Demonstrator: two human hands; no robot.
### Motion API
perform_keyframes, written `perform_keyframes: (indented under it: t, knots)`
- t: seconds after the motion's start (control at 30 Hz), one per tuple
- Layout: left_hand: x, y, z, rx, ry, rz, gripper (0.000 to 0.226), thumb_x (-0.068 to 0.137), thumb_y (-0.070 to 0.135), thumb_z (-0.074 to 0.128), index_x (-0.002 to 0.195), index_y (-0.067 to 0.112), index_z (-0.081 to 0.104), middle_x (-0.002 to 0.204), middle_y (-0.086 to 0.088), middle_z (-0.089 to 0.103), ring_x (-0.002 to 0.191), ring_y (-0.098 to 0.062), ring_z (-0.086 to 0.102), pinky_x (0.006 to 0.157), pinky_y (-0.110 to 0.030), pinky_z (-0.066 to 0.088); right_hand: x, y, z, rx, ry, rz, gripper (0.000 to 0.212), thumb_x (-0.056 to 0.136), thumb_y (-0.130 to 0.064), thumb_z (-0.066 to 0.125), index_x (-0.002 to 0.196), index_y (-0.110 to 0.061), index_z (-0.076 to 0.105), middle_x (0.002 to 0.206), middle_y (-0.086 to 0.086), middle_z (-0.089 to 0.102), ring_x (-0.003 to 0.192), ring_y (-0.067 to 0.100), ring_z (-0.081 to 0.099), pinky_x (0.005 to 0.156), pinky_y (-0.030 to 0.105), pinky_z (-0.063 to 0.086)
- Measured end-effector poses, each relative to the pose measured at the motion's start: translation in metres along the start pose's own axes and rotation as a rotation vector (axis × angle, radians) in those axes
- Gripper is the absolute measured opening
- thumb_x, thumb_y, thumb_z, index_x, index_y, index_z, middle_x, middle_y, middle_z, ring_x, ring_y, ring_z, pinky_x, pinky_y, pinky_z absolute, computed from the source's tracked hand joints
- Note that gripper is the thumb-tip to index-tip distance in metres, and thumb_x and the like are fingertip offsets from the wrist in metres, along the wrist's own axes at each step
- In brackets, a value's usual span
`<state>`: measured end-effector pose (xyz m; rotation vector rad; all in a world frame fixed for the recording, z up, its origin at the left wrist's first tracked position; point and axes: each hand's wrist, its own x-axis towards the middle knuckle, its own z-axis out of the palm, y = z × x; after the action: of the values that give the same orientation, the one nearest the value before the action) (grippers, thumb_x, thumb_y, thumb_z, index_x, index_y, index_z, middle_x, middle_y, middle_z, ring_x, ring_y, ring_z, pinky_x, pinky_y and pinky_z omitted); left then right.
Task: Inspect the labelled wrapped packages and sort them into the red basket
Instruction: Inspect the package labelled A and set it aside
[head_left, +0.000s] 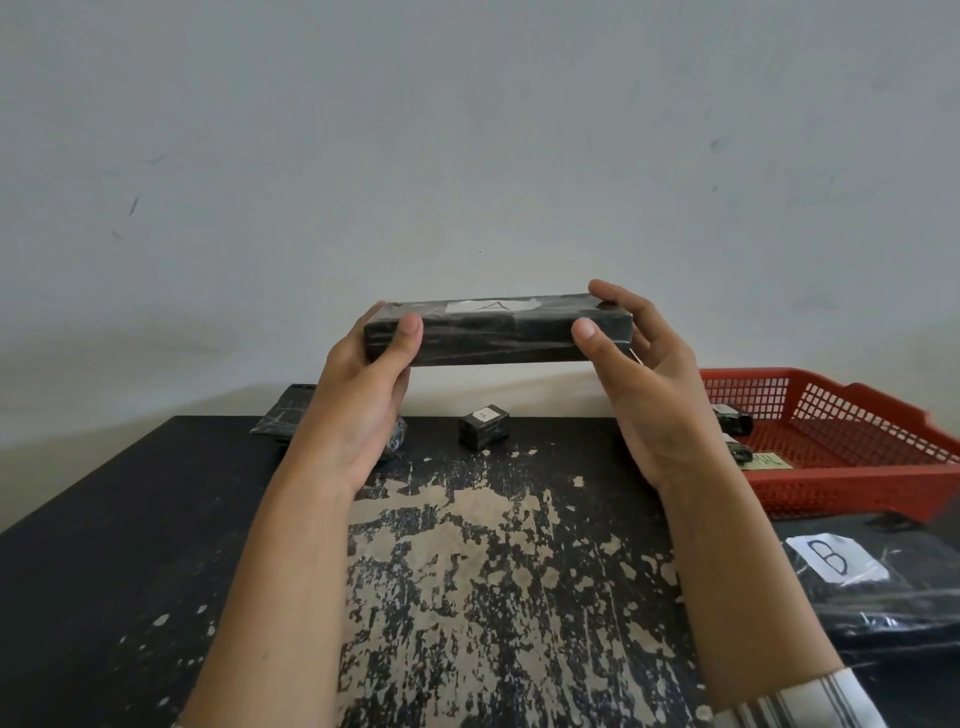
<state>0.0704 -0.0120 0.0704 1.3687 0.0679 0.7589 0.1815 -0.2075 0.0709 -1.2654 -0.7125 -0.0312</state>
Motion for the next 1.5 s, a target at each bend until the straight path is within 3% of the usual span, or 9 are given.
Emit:
perform_keyframes:
  t: [0.1,0.5,0.67,0.73,0.9,1.07,1.2,1.33,1.5]
  knots:
    - [-0.001,0.001,-0.002,-0.03,-0.044,-0.014,0.056,0.082,0.034,0.066,0.131,0.01,0.061,0.113,0.008,0.078,0.117,-0.003,0.068,0.114,-0.024,0.043,0.001,0.0,-0.004,0.023,0.012,-0.009,0.055,0.068,-0.039,0.083,0.122,-0.032,0.071,0.125,-0.001,0.073,0.117,0.013,0.07,0.11,0.034,0.052]
    - [0.002,0.0,-0.001,-0.032,0.051,0.061,0.062,0.071,0.05,0.074,0.119,0.012,0.064,0.121,-0.003,0.07,0.126,-0.016,0.065,0.114,-0.033,0.048,0.001,0.001,-0.006,0.043,-0.037,0.078,0.052,0.074,-0.042,0.075,0.125,-0.033,0.071,0.116,-0.012,0.074,0.117,0.006,0.067,0.107,0.031,0.048]
    - [0.004,-0.001,-0.002,-0.015,0.064,0.106,0.101,0.06,0.051,0.095,0.143,0.008,0.054,0.121,0.001,0.071,0.127,-0.015,0.064,0.117,-0.036,0.042,0.002,0.008,-0.008,0.027,-0.101,0.239,0.034,0.096,-0.025,0.067,0.13,-0.028,0.067,0.123,-0.004,0.071,0.126,0.019,0.062,0.111,0.042,0.047]
    - [0.003,-0.001,-0.003,0.027,0.055,0.125,0.107,0.049,0.048,0.099,0.141,0.014,0.056,0.127,-0.001,0.072,0.125,-0.017,0.065,0.117,-0.039,0.043,0.002,0.008,-0.009,-0.045,-0.148,0.292,0.042,0.096,-0.031,0.069,0.137,-0.032,0.062,0.132,-0.001,0.069,0.129,0.023,0.062,0.113,0.051,0.045]
    - [-0.005,-0.003,0.012,0.303,-0.062,0.231,0.096,0.055,0.027,0.096,0.139,0.035,0.05,0.142,0.012,0.055,0.131,-0.012,0.056,0.113,-0.05,0.048,-0.004,-0.001,0.001,-0.213,-0.268,0.313,0.102,0.058,-0.078,0.067,0.152,-0.044,0.044,0.16,-0.004,0.044,0.143,0.024,0.046,0.111,0.062,0.045]
    - [-0.009,-0.01,0.029,0.497,-0.228,0.346,0.091,0.069,0.004,0.092,0.142,0.03,0.045,0.143,0.011,0.055,0.139,-0.007,0.048,0.116,-0.045,0.044,-0.006,-0.002,0.015,-0.113,-0.365,0.207,0.102,0.057,-0.083,0.078,0.149,-0.054,0.044,0.165,-0.01,0.038,0.14,0.016,0.05,0.103,0.064,0.052]
    - [-0.013,-0.01,0.039,0.523,-0.311,0.367,0.089,0.072,-0.005,0.088,0.143,0.027,0.045,0.14,0.008,0.056,0.139,-0.007,0.049,0.107,-0.029,0.052,-0.003,0.007,0.019,0.023,-0.409,0.208,0.085,0.069,-0.058,0.086,0.145,-0.041,0.052,0.154,0.002,0.053,0.129,0.03,0.064,0.096,0.071,0.054]
    - [-0.014,-0.01,0.042,0.548,-0.348,0.366,0.091,0.072,-0.001,0.09,0.144,0.034,0.045,0.142,0.012,0.055,0.139,-0.002,0.048,0.107,-0.027,0.05,-0.001,0.01,0.014,0.139,-0.418,0.224,0.054,0.079,-0.027,0.081,0.13,-0.03,0.063,0.142,0.011,0.06,0.123,0.04,0.066,0.088,0.061,0.059]
    - [-0.016,-0.007,0.04,0.517,-0.385,0.331,0.098,0.069,0.017,0.093,0.15,0.033,0.041,0.147,0.012,0.051,0.142,0.002,0.042,0.113,-0.031,0.047,0.0,0.006,0.013,0.177,-0.38,0.177,0.051,0.077,-0.016,0.082,0.125,-0.023,0.067,0.135,0.005,0.065,0.119,0.034,0.069,0.092,0.057,0.061]
